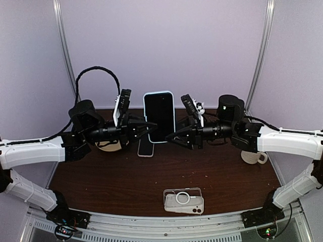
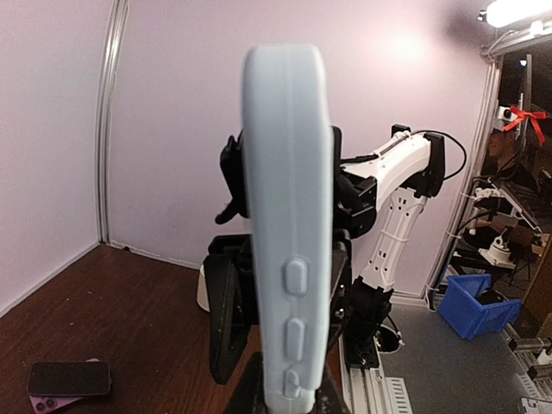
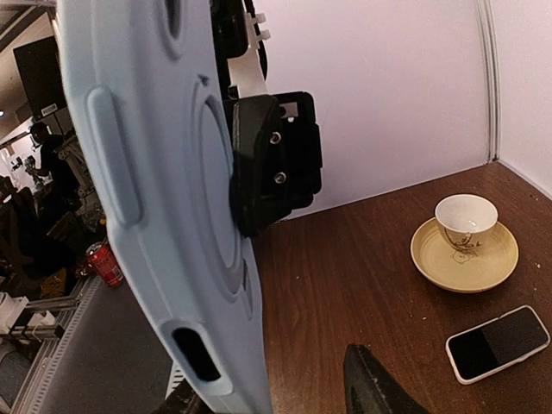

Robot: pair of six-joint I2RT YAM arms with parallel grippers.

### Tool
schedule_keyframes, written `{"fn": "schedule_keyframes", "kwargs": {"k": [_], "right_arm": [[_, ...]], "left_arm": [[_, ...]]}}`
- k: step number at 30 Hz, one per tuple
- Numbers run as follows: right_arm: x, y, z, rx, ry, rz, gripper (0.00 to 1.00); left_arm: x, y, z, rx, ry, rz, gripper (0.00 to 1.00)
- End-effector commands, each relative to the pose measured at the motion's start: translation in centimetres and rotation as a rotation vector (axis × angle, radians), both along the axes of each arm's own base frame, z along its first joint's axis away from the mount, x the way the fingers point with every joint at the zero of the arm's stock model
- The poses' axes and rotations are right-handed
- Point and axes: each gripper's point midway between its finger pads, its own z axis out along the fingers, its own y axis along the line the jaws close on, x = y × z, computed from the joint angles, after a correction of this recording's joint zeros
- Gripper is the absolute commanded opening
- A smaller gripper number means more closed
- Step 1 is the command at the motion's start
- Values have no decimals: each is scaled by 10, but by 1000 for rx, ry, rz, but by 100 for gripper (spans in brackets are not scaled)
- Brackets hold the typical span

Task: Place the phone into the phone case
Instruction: Press the phone case against the phone.

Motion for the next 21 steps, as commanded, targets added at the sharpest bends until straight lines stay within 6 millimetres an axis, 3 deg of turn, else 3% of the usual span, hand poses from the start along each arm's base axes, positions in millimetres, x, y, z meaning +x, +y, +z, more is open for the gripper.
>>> {"fn": "schedule_keyframes", "kwargs": {"k": [1, 5, 6, 10, 11, 13, 16, 19, 21], "right_arm": [[-5, 0, 21, 60, -46, 41, 35], [-8, 3, 22, 58, -30, 67, 4], [-8, 3, 24, 59, -26, 69, 0], [-8, 1, 35, 76, -40, 62, 0], [-9, 1, 37, 77, -46, 64, 0], [-10, 1, 38, 70, -57, 71, 0], [-8, 0, 34, 49, -61, 59, 0], [-9, 0, 35, 48, -64, 65, 0], [-10, 0, 36, 46, -61, 71, 0]], "left_arm": [[-12, 5, 39, -115, -88, -40, 0], [-13, 3, 38, -105, -92, -51, 0], [-13, 3, 37, -101, -89, -52, 0], [-11, 3, 30, -83, -77, -42, 0], [-10, 3, 30, -82, -77, -37, 7], [-9, 4, 31, -81, -88, -19, 35], [-6, 9, 46, -93, -132, 22, 55], [-12, 16, 71, -144, -192, 25, 60], [-12, 18, 80, -159, -214, 36, 56]]}}
